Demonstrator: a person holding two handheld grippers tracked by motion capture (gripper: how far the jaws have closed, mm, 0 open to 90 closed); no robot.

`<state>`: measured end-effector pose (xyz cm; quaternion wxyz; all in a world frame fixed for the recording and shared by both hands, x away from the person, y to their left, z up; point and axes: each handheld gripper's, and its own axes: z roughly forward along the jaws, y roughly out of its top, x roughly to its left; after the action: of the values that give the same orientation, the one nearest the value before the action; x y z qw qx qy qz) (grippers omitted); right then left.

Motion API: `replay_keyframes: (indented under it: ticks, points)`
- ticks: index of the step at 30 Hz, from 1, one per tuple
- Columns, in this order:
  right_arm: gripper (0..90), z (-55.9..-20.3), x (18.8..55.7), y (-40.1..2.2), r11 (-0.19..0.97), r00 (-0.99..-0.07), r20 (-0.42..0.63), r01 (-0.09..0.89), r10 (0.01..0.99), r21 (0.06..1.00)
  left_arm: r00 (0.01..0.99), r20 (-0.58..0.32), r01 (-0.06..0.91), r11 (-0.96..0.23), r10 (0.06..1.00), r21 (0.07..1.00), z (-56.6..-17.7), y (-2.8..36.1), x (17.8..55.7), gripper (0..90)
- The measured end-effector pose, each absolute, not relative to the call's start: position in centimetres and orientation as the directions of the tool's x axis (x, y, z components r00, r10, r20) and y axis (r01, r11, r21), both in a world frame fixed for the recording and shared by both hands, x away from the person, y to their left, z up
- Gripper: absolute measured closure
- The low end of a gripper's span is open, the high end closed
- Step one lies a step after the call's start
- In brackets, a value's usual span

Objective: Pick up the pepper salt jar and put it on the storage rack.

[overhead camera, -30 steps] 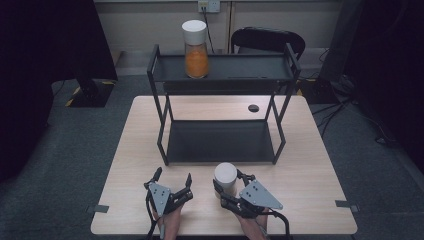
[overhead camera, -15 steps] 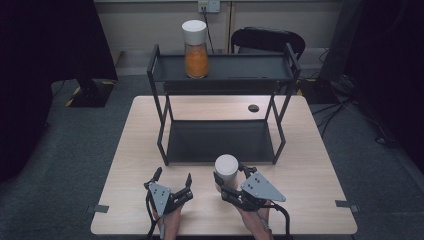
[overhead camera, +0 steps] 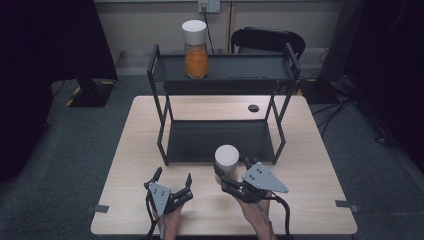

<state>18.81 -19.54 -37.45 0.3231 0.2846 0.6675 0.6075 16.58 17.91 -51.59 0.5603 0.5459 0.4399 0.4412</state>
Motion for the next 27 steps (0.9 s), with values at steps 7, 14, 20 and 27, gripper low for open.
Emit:
replay_keyframes:
  ticks: [7, 14, 20, 27]
  points:
    - [34.4, -36.0, 19.3, -19.6, 0.098, -0.619, -0.095, -0.029, 0.779, 0.995, 0.224, -0.011, -0.014, 0.015, 0.975, 1.000, -51.6, 17.9, 16.6, 1.4]
    - [34.4, -34.8, 19.9, -19.8, 0.086, -0.612, -0.094, -0.042, 0.785, 0.995, 0.224, -0.011, -0.014, 0.015, 0.975, 1.000, -51.6, 17.9, 16.6, 1.4]
    - [34.4, -33.9, 20.7, -19.8, 0.081, -0.608, -0.094, -0.049, 0.788, 0.996, 0.224, -0.011, -0.014, 0.015, 0.975, 1.000, -51.6, 17.9, 16.6, 1.4]
    - [34.4, -32.9, 21.6, -19.9, 0.070, -0.600, -0.095, -0.066, 0.794, 0.995, 0.224, -0.011, -0.014, 0.015, 0.975, 1.000, -51.6, 17.9, 16.6, 1.4]
